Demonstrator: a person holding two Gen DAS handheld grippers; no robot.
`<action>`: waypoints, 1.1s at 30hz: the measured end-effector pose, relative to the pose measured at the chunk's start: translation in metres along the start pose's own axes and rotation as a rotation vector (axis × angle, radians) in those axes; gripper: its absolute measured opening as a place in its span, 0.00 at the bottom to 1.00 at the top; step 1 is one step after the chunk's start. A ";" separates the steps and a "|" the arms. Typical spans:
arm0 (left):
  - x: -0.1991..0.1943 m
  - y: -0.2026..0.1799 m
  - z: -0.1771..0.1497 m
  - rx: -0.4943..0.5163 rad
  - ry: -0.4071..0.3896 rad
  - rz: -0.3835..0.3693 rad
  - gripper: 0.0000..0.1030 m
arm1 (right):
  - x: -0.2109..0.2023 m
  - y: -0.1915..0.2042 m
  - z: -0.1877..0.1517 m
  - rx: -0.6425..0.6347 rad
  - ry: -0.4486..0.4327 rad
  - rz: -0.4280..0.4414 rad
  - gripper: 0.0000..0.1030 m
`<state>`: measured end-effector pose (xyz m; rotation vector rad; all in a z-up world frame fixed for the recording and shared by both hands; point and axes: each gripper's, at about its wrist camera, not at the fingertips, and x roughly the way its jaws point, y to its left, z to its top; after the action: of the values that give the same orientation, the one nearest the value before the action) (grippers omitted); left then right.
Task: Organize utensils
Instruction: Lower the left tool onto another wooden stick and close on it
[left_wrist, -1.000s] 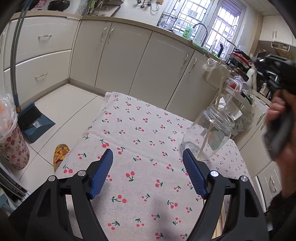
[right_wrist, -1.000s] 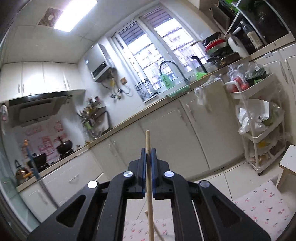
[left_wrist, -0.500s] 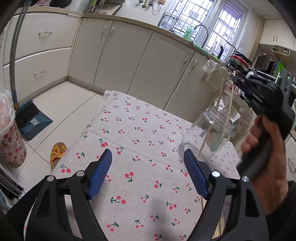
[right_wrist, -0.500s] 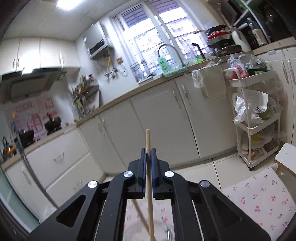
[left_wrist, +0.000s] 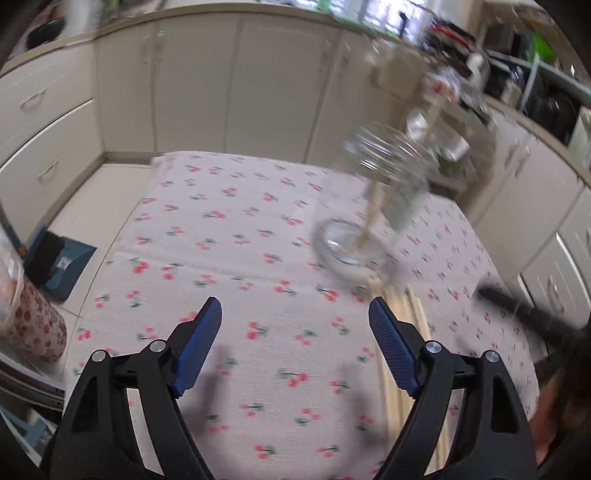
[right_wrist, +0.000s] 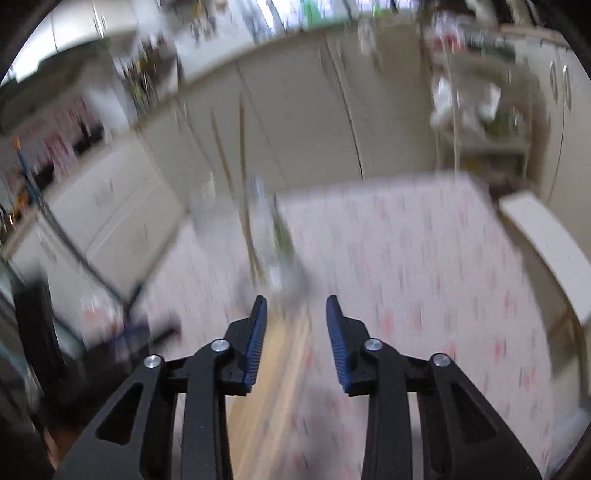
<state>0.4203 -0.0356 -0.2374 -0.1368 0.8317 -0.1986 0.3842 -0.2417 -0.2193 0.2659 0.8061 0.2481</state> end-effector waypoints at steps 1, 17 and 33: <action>0.004 -0.008 0.001 0.022 0.014 0.011 0.76 | 0.004 -0.001 -0.009 0.000 0.026 -0.014 0.28; 0.049 -0.053 0.003 0.198 0.143 0.154 0.76 | 0.004 -0.010 -0.021 -0.015 0.062 -0.068 0.34; 0.049 -0.041 0.007 0.164 0.197 0.133 0.32 | 0.006 -0.004 -0.026 -0.045 0.062 -0.049 0.39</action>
<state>0.4531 -0.0859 -0.2596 0.0938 1.0130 -0.1554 0.3694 -0.2396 -0.2416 0.1963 0.8667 0.2290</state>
